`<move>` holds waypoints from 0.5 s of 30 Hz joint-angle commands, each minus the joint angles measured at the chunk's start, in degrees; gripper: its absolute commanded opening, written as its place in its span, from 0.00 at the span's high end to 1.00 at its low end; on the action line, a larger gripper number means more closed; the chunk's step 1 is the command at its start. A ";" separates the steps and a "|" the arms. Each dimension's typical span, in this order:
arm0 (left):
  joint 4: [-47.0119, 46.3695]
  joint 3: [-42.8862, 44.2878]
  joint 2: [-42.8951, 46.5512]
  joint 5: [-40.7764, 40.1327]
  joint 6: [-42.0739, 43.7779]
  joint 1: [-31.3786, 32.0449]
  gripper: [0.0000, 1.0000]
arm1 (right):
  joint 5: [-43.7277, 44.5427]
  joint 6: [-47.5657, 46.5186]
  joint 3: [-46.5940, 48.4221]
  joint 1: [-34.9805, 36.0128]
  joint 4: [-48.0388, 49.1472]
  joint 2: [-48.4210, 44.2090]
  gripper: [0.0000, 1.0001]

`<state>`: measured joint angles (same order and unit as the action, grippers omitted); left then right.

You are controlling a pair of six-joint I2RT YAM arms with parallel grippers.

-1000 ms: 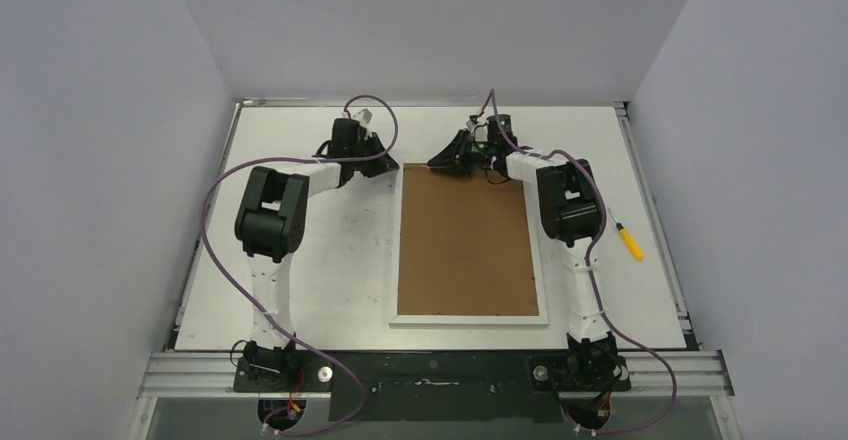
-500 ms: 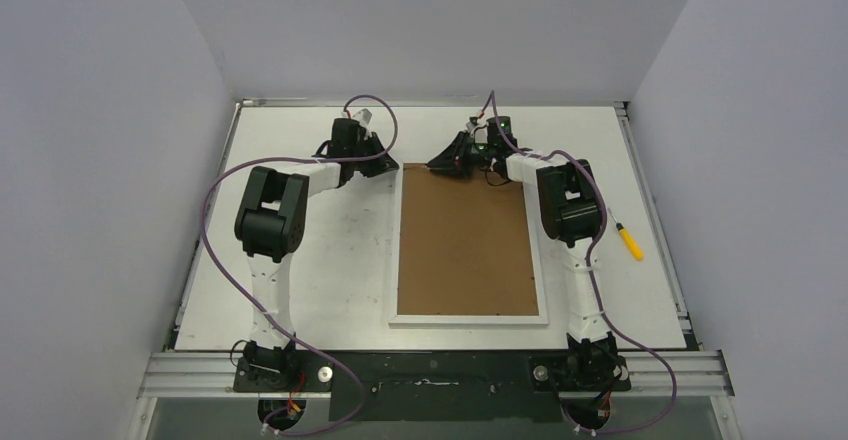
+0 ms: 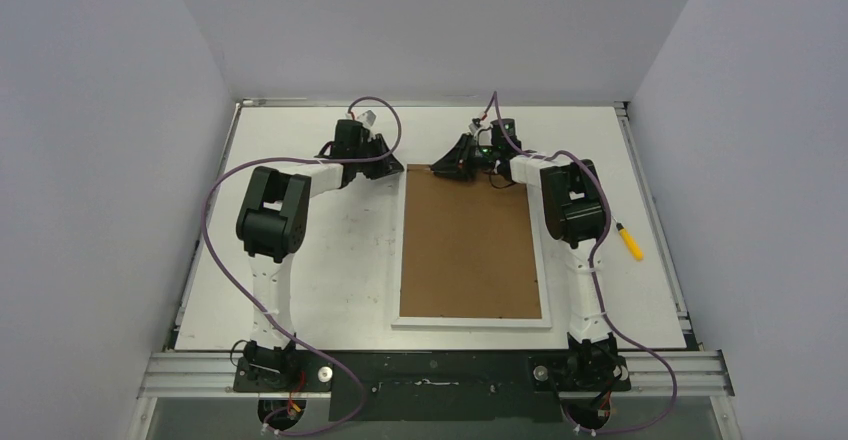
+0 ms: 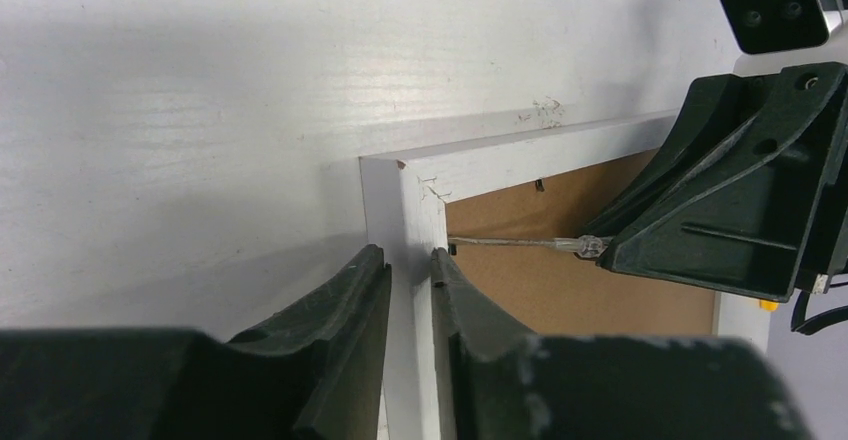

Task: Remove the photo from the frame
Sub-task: Release the photo frame item from the photo frame.

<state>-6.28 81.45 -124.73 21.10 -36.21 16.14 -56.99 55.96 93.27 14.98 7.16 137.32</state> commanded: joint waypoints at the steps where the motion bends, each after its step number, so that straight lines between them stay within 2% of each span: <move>1: -0.36 0.12 0.81 1.17 0.87 0.40 0.73 | 3.11 -3.44 -2.35 -1.55 -4.36 -3.18 0.95; 3: -1.33 -0.47 1.03 1.54 0.84 0.45 0.63 | 3.12 -4.09 -1.78 -1.77 -5.14 -3.81 0.95; 5: -1.77 -0.59 1.02 1.57 0.76 0.47 0.60 | 3.28 -4.58 -1.32 -1.79 -6.19 -4.19 0.95; 8: -1.48 0.12 0.18 2.25 0.48 0.50 0.69 | 3.38 -4.88 -1.09 -1.48 -6.96 -4.00 0.95; 10: -1.57 0.29 -0.22 2.82 0.20 0.52 0.72 | 3.38 -5.46 -1.36 -1.29 -8.10 -4.17 0.95; 12: -1.71 0.16 -0.32 3.08 0.13 0.60 0.70 | 3.38 -5.16 -1.99 -1.39 -7.74 -4.84 0.95; 15: -2.24 -0.41 0.04 3.56 0.37 0.73 0.63 | 3.71 -4.95 -1.58 -1.87 -7.60 -5.84 0.95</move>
<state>-6.26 80.93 -124.75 22.76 -35.90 16.49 -56.40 53.12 92.64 14.00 3.33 135.15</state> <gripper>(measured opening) 0.329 0.174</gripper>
